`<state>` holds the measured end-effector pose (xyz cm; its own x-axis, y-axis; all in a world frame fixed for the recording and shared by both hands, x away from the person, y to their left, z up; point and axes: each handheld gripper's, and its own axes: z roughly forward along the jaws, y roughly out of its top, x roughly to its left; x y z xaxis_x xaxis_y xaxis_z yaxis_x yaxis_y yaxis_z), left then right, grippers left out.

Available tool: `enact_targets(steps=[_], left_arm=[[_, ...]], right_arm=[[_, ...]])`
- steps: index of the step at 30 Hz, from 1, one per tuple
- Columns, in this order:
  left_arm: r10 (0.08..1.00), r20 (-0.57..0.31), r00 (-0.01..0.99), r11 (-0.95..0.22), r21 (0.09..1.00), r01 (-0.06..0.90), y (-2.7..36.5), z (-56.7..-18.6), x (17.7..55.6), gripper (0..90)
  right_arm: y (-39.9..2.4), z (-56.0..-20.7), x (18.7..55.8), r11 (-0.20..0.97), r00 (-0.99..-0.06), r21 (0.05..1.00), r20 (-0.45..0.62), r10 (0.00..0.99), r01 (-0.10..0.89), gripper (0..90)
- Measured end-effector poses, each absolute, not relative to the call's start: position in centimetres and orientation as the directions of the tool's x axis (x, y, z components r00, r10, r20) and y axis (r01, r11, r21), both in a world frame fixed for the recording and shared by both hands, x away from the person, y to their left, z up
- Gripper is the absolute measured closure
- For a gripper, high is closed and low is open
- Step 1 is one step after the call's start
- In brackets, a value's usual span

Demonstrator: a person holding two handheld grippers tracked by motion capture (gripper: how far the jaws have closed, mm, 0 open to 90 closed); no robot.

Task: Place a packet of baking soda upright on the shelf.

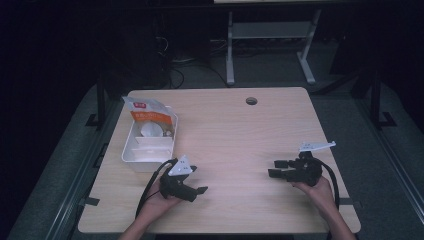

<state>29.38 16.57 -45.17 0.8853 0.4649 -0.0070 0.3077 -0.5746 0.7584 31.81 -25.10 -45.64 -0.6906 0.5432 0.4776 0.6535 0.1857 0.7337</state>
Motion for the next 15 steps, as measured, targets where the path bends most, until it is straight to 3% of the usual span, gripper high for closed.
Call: enact_targets(steps=[15], left_arm=[[0.457, -0.016, 0.889, -0.574, 0.758, 0.308, 16.7, -45.1, 29.3, 20.8]], right_arm=[[-24.2, -46.9, 29.6, 0.191, -0.701, 0.726, 0.506, 0.503, 0.661, 34.4]])
